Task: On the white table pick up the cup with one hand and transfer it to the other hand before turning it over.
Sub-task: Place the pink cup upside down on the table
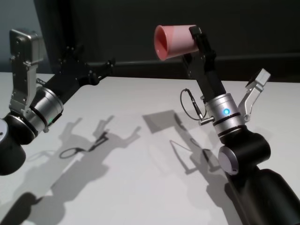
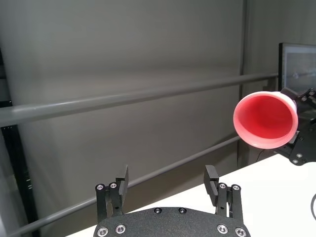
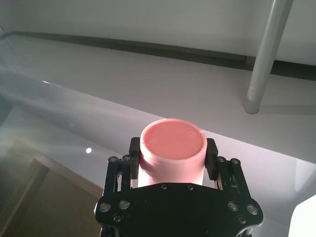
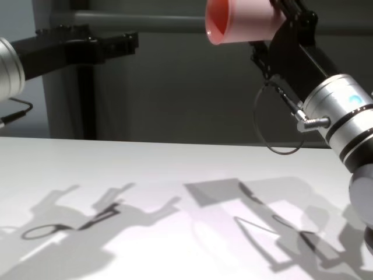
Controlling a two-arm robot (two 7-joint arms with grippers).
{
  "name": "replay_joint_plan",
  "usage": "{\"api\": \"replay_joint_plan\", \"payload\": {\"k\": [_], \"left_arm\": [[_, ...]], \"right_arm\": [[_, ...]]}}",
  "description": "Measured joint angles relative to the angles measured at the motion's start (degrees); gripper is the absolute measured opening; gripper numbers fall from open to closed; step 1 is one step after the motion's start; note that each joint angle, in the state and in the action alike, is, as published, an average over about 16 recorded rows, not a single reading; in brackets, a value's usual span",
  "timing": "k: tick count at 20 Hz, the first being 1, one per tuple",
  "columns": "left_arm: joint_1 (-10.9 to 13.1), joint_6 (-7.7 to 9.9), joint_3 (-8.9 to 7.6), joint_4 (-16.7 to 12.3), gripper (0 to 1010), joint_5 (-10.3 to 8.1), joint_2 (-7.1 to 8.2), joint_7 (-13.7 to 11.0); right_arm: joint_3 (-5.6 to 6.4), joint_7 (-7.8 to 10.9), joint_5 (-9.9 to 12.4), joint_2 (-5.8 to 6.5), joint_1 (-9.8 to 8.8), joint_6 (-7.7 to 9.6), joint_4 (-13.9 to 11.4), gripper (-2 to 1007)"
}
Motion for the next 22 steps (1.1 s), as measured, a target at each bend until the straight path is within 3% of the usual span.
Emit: {"api": "replay_joint_plan", "payload": {"k": [12,22], "left_arm": [[5.51,0.56,-3.01,-3.36,1001,6.14,-2.71,10.56],[10.16,0.04,-4.85,-5.03,1001,9.25,-4.86,14.79]], "right_arm": [[0.0,0.0,0.0,0.0,0.0,0.0,0.0,738],[0.0,0.0,0.0,0.0,0.0,0.0,0.0,738]]}}
